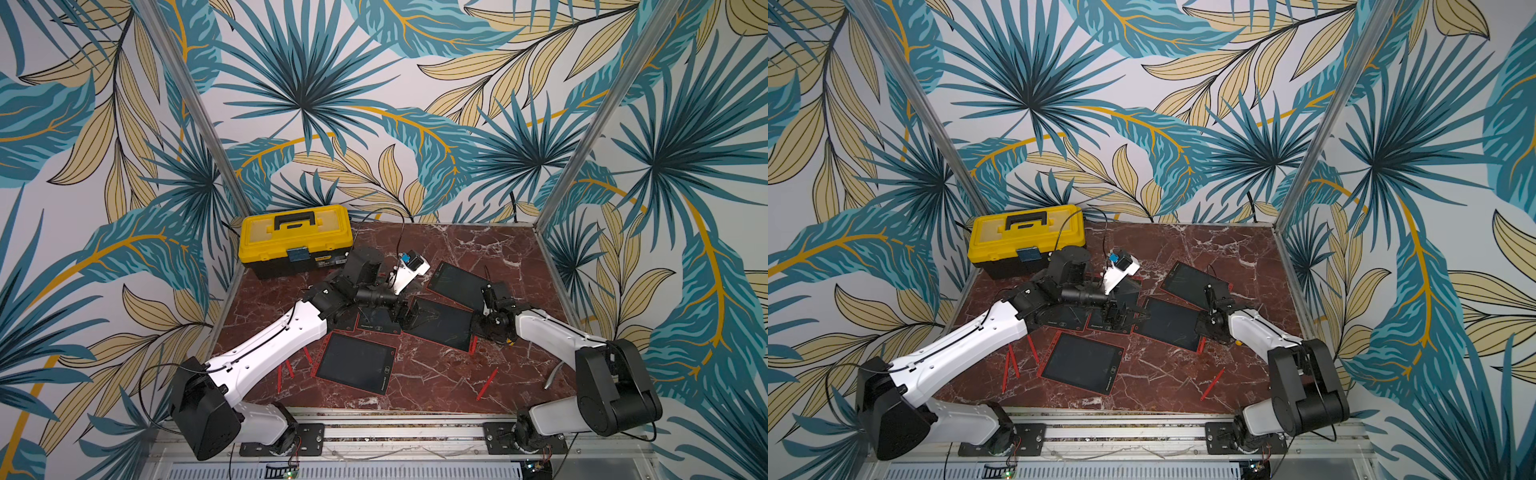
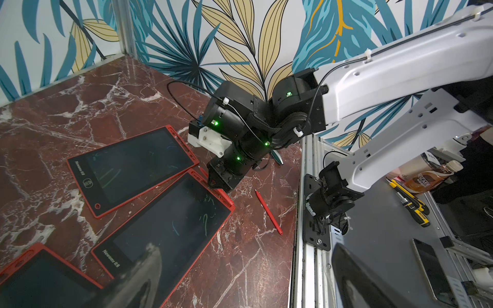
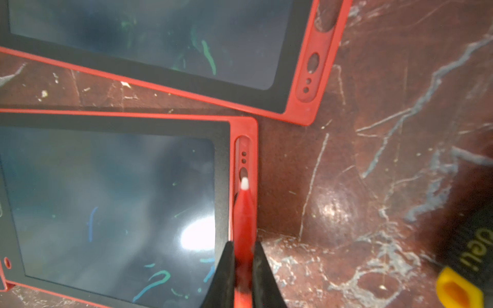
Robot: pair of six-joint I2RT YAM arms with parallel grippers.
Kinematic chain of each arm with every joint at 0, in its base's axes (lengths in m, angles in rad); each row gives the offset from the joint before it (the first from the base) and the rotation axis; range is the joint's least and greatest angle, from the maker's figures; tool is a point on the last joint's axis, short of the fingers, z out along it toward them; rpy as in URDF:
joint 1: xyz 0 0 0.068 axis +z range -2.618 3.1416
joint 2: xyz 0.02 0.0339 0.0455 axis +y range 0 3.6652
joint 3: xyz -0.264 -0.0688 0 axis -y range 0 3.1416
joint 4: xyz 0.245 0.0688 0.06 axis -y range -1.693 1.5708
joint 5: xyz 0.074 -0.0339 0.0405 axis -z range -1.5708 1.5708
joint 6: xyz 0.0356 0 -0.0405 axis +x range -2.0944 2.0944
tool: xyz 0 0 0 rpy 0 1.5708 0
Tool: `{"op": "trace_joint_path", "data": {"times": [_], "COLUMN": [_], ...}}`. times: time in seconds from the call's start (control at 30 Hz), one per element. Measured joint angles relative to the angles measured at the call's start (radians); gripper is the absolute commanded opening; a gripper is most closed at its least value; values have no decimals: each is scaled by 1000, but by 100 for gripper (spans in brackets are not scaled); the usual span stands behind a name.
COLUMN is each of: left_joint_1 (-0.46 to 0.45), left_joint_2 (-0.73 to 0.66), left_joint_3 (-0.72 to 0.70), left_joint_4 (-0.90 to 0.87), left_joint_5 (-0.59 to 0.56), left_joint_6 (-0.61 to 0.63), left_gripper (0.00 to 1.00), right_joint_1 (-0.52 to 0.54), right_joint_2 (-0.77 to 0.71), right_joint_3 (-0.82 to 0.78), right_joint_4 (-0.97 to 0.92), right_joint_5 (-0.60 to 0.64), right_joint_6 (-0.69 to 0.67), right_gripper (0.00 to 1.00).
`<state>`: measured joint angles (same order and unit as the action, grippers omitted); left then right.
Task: Place the stylus back onto the writing tablet
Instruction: Place the stylus on the writing tablet.
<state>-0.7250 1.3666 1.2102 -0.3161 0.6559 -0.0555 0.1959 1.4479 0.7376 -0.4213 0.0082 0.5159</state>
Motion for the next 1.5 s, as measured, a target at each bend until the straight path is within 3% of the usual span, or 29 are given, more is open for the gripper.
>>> {"op": "trace_joint_path", "data": {"times": [0.93,1.2,1.5], "left_joint_1": [-14,-14,-19], "left_joint_2": [1,1,1], "left_joint_3": [0,0,0], "left_joint_4": [-6,-6,-6], "left_joint_5": [11,11,11], "left_joint_6": [-5,-5,-5], "left_gripper": [99,100,100], "right_joint_1": [0,0,0], "right_joint_2": [19,-21,-5], "right_joint_3": [14,14,14], "right_joint_4": [-5,-24,-14], "right_joint_5": [6,6,-10], "right_joint_6": [16,25,48], "right_gripper": [20,8,0]}}
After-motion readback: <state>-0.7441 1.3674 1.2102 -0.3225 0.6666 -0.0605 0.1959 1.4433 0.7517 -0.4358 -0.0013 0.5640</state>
